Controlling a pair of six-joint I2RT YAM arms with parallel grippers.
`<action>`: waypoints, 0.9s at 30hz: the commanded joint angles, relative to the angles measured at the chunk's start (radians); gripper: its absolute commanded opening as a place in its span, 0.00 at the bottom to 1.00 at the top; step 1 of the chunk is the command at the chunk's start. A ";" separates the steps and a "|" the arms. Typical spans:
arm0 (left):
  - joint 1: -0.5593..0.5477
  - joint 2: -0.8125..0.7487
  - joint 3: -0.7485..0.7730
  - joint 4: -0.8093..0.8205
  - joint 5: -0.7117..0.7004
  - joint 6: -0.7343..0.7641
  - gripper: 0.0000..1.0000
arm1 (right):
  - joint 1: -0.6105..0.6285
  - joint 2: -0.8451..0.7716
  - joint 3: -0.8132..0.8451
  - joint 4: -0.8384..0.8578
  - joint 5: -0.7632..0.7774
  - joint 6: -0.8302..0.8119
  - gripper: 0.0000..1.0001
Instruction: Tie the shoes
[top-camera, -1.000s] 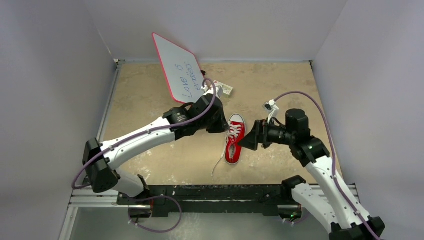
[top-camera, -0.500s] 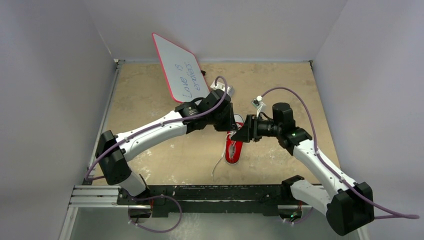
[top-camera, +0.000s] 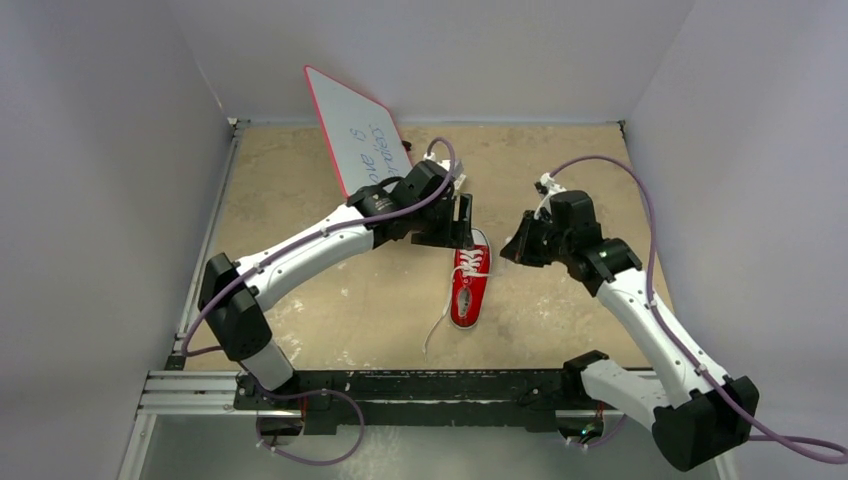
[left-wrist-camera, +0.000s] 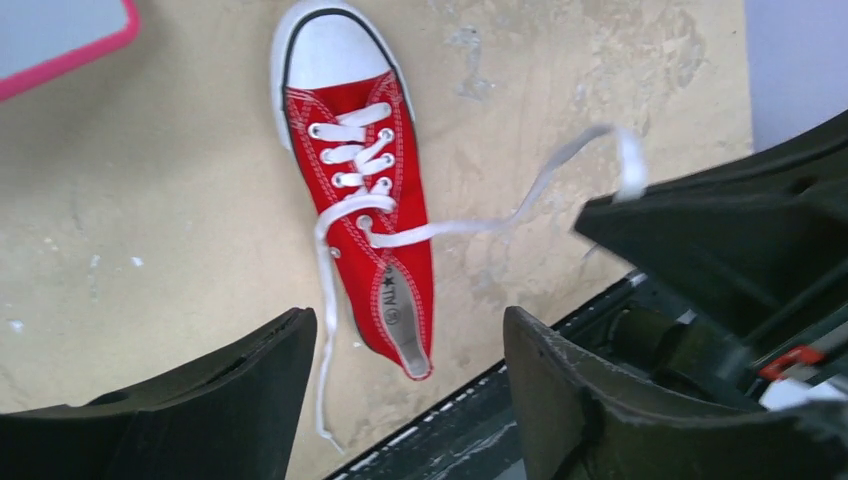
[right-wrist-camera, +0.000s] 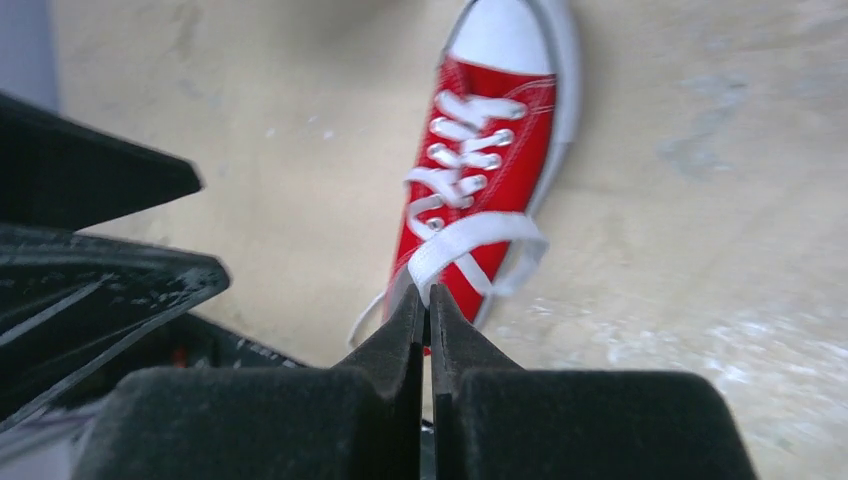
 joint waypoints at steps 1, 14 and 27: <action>0.012 -0.096 -0.074 0.051 -0.026 0.097 0.70 | -0.007 0.064 0.114 -0.173 0.238 -0.094 0.00; 0.003 -0.133 -0.355 0.271 -0.086 0.190 0.57 | -0.012 0.187 0.301 -0.234 0.130 -0.164 0.00; -0.188 -0.152 -0.669 0.581 -0.289 0.247 0.53 | -0.013 0.232 0.414 -0.312 0.100 -0.252 0.00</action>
